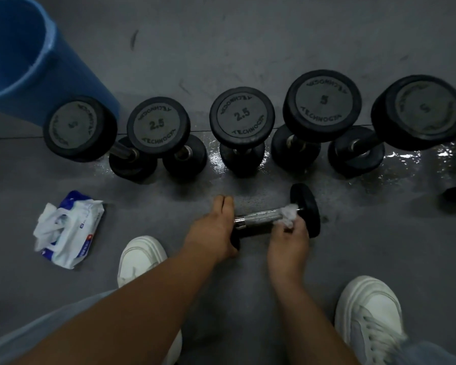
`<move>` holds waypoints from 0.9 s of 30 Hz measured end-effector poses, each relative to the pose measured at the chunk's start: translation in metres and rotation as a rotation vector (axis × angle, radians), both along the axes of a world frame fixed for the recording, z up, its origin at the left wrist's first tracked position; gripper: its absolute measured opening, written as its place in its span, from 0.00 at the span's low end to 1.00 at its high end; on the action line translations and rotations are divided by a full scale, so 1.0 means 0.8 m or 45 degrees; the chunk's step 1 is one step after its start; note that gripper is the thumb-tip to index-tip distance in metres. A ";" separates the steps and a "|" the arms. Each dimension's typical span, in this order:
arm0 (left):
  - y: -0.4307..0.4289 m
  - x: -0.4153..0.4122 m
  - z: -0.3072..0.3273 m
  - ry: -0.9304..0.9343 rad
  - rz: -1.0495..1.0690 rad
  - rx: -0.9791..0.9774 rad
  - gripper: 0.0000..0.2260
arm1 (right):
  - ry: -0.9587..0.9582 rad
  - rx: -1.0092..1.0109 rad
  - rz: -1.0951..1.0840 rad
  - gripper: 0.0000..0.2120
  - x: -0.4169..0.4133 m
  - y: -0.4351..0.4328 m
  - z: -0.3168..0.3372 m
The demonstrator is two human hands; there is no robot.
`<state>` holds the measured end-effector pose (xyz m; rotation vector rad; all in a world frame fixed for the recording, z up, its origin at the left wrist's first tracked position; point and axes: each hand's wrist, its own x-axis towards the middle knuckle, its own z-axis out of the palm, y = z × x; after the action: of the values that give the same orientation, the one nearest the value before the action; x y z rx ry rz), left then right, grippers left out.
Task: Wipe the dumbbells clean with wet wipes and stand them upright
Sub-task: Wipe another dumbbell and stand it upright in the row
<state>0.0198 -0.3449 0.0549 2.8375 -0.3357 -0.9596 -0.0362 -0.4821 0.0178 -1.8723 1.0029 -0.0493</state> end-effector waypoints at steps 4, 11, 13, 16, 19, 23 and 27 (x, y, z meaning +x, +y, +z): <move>-0.001 0.001 0.001 0.024 0.010 -0.011 0.52 | 0.055 -0.096 0.288 0.07 0.008 -0.022 0.006; 0.000 0.000 -0.002 -0.003 0.011 -0.017 0.50 | 0.329 -0.088 0.218 0.26 -0.005 0.024 0.021; 0.000 0.000 -0.004 -0.024 0.010 -0.020 0.48 | 0.274 0.454 -0.173 0.21 -0.014 0.036 0.013; 0.001 -0.001 -0.006 -0.019 0.003 -0.025 0.49 | 0.148 1.125 -0.620 0.12 0.006 0.011 0.011; 0.001 0.000 -0.004 -0.003 0.006 -0.024 0.50 | -0.046 1.275 -0.762 0.12 0.019 -0.011 0.019; 0.001 0.003 -0.001 -0.021 -0.006 -0.016 0.49 | -0.021 1.176 -0.764 0.18 0.010 0.006 0.029; 0.001 0.000 -0.003 -0.028 -0.008 -0.026 0.48 | 0.052 1.126 -0.648 0.12 0.031 -0.002 0.033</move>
<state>0.0197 -0.3439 0.0527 2.8326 -0.3548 -0.9212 -0.0116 -0.4838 0.0440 -0.8020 1.2414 0.1170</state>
